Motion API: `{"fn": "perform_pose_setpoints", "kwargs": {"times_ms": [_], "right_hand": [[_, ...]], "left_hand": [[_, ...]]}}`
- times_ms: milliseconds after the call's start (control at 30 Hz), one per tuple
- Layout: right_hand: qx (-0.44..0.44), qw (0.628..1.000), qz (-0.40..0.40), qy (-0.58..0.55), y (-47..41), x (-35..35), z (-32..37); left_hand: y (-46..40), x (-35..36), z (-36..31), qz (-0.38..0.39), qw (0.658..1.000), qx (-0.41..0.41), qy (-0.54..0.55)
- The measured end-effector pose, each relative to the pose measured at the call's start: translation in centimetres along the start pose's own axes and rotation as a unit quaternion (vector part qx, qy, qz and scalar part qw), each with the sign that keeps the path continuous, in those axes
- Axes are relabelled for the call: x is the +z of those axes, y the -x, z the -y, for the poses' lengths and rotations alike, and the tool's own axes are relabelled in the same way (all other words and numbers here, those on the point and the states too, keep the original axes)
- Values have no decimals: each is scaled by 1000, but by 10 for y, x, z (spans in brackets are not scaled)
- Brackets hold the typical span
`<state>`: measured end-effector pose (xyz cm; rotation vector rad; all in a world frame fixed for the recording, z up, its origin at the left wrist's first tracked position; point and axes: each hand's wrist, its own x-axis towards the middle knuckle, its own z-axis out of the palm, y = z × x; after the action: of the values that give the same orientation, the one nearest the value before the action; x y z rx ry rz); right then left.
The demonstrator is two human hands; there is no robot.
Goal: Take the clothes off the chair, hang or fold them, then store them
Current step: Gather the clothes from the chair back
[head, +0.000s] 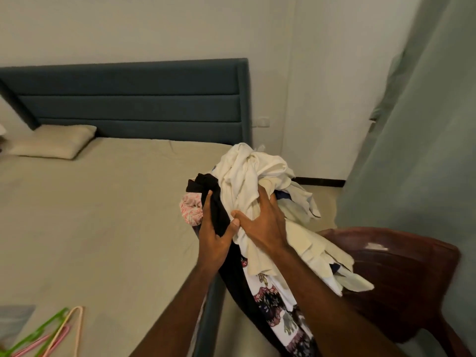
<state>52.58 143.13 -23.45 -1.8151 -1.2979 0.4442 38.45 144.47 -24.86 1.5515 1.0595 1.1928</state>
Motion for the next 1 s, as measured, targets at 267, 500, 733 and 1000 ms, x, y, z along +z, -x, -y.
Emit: {"fn": "perform_pose_setpoints", "kwargs": {"times_ms": [267,500,733,1000], "right_hand": [[-10,999,30,-1,-34,129,93],[-53,996,47,-61,-104,222,167],[-98,990,99,-19,-188,309,220],[-118,890,340,281,-196,417,176]], "left_hand": [[-62,-146,46,-25,999,-5,-25],[-157,-258,44,-55,986,43,-151],[-258,-358,66,-44,935,2,-351],[-250,-345,187,90,784,-146,-597]]}}
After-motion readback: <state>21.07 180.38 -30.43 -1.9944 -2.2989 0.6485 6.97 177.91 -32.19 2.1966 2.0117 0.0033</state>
